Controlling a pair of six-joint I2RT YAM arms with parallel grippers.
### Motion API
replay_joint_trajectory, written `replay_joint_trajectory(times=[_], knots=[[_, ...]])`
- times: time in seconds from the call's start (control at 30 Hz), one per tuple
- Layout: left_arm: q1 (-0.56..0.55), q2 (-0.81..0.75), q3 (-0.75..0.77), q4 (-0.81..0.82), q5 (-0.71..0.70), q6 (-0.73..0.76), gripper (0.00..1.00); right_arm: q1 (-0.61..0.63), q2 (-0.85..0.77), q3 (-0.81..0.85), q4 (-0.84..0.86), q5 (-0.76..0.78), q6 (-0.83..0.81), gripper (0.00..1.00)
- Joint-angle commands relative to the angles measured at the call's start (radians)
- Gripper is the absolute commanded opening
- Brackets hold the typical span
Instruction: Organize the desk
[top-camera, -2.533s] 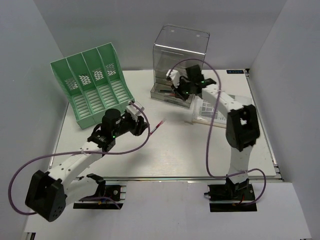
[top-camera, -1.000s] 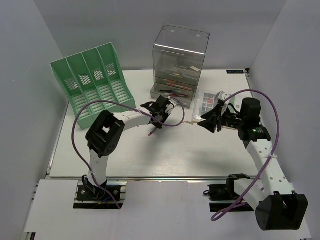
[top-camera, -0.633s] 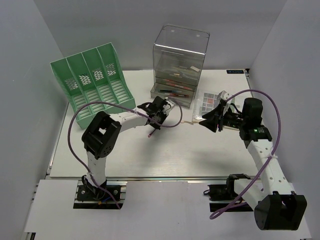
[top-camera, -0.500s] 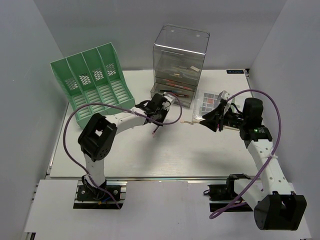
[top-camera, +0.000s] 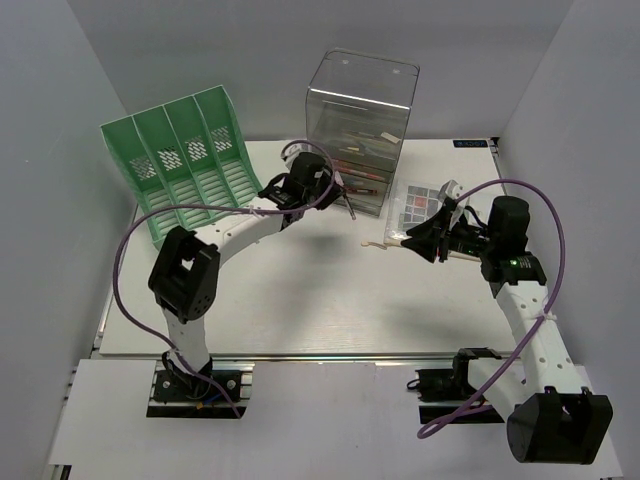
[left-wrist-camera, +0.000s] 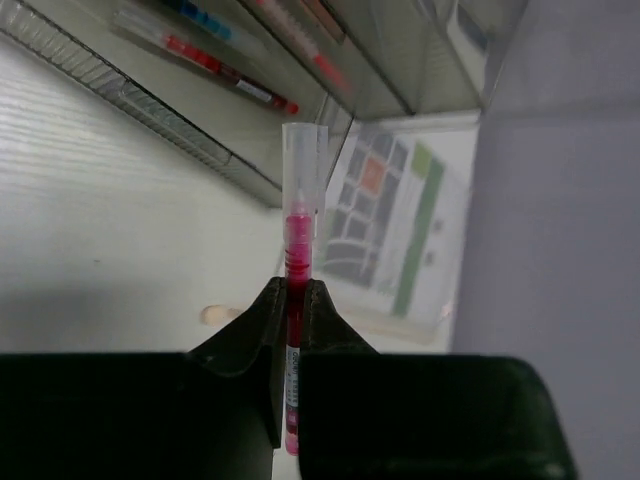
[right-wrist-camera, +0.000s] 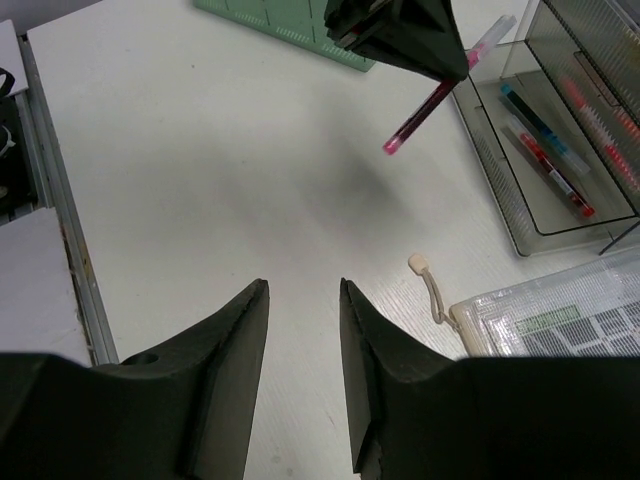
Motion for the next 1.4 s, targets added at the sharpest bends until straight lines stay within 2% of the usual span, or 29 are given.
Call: replay_joint_trajectory(times=[0.0, 0.13, 0.23, 0.4, 0.6, 0.8, 0.83, 0.9, 0.93, 1.03, 1.1, 1.13, 1.17, 1.23, 1.27, 1.3, 1.33, 1.37], knots=[[0.023, 0.015, 0.003, 0.072, -0.071, -0.41, 0.0, -0.005, -0.017, -0.004, 0.04, -0.014, 0.015, 0.4], [0.032, 0.073, -0.015, 0.223, -0.105, -0.676, 0.0, -0.037, -0.02, -0.003, 0.04, -0.012, 0.019, 0.4], [0.032, 0.162, 0.018, 0.302, -0.099, -0.778, 0.0, -0.04, -0.025, -0.003, 0.043, -0.01, 0.02, 0.4], [0.032, 0.305, 0.239, 0.235, -0.103, -0.828, 0.0, -0.05, -0.029, -0.006, 0.048, -0.009, 0.022, 0.4], [0.032, 0.365, 0.304, 0.186, -0.154, -0.84, 0.0, -0.053, -0.034, -0.009, 0.049, -0.007, 0.02, 0.4], [0.041, 0.345, 0.269, 0.199, -0.159, -0.818, 0.39, -0.054, -0.029, -0.012, 0.052, -0.006, 0.019, 0.41], [0.041, 0.342, 0.26, 0.207, -0.156, -0.814, 0.51, -0.054, -0.028, -0.012, 0.052, -0.004, 0.019, 0.41], [0.041, 0.333, 0.258, 0.203, -0.148, -0.795, 0.57, -0.059, -0.026, -0.013, 0.052, -0.006, 0.019, 0.41], [0.041, 0.33, 0.258, 0.198, -0.142, -0.791, 0.58, -0.059, -0.025, -0.015, 0.052, -0.006, 0.017, 0.41], [0.05, 0.308, 0.235, 0.227, -0.117, -0.76, 0.55, -0.065, -0.022, -0.019, 0.045, -0.023, -0.013, 0.42], [0.05, 0.29, 0.221, 0.248, -0.085, -0.722, 0.47, -0.068, -0.014, -0.024, -0.015, -0.05, -0.122, 0.43], [0.05, 0.261, 0.197, 0.258, -0.07, -0.7, 0.42, -0.063, -0.009, -0.026, -0.033, -0.067, -0.162, 0.43], [0.05, 0.241, 0.178, 0.271, -0.029, -0.671, 0.27, -0.063, 0.0, -0.024, -0.062, -0.096, -0.211, 0.41], [0.05, 0.16, 0.123, 0.34, 0.022, -0.555, 0.12, -0.057, 0.017, -0.027, -0.159, -0.115, -0.377, 0.31], [0.05, 0.127, 0.038, 0.386, 0.054, -0.482, 0.0, -0.056, 0.038, -0.032, -0.182, -0.135, -0.429, 0.17], [0.05, 0.088, -0.019, 0.537, 0.176, -0.288, 0.0, -0.048, 0.047, -0.042, -0.198, -0.135, -0.495, 0.12], [0.05, 0.046, -0.085, 0.611, 0.238, -0.201, 0.0, -0.042, 0.059, -0.045, -0.214, -0.121, -0.517, 0.07], [0.05, -0.044, -0.219, 0.67, 0.302, -0.126, 0.0, -0.021, 0.079, -0.049, -0.216, -0.106, -0.529, 0.04]])
